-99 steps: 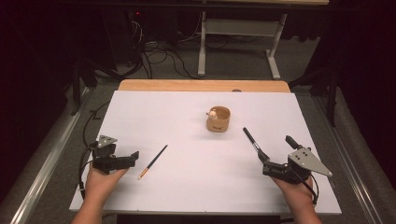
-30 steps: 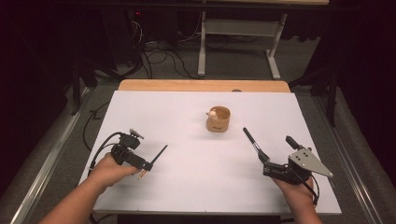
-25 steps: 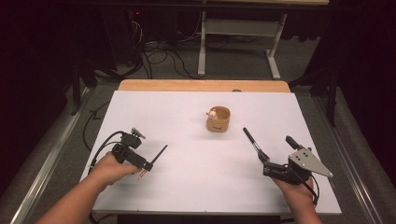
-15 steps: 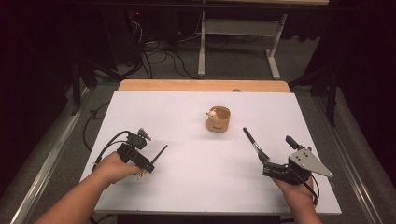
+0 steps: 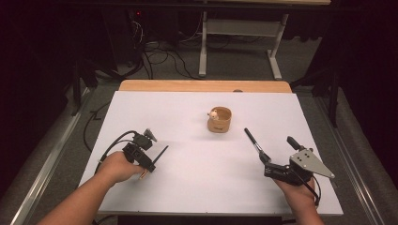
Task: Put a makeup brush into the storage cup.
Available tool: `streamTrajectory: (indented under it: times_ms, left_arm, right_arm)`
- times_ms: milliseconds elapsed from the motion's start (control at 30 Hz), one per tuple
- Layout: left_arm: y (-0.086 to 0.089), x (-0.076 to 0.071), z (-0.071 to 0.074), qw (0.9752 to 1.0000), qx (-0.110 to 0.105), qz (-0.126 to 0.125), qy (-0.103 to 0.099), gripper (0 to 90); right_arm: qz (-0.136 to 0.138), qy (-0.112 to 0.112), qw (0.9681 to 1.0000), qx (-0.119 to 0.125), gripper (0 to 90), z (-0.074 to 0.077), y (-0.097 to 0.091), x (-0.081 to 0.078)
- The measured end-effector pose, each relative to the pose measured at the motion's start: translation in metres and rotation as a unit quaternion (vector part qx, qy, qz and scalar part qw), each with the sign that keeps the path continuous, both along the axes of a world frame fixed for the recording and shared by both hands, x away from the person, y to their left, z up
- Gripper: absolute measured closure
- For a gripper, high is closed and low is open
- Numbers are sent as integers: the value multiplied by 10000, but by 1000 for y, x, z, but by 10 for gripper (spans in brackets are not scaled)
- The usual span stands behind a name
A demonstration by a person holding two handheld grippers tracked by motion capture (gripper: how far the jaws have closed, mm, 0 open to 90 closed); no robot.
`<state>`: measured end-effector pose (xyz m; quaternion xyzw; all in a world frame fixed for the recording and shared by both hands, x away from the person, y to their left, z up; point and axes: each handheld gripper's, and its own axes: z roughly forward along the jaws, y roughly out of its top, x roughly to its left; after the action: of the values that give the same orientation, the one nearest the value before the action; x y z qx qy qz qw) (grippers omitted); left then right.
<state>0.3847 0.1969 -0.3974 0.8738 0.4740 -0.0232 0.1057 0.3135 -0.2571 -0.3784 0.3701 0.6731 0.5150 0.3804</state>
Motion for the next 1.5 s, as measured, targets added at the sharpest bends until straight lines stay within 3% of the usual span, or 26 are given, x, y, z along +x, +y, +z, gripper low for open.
streamTrajectory:
  times_ms: [333, 433, 533, 1000, 1500]
  left_arm:
    - [-6, 0, 0, 9998, 178, -102, -76, 663]
    - [-11, 0, -2, 9990, 377, -229, -83, 680]
    - [-10, 0, -2, 9986, 431, -266, -162, 729]
    - [-8, 2, -3, 9984, 454, -308, -160, 820]
    - [-6, 3, -3, 9982, 399, -414, -143, 827]
  right_arm:
    - [5, -15, 10000, -17, 13, 0, 0, 0]
    - [-6, 16, 10000, -3, 13, 0, 0, 0]
    - [2, -20, 10000, -3, 13, 1, -1, -1]
    - [6, -4, 10000, -11, 13, 0, 0, 0]
    - [21, 15, 10000, -12, 13, -1, 0, 0]
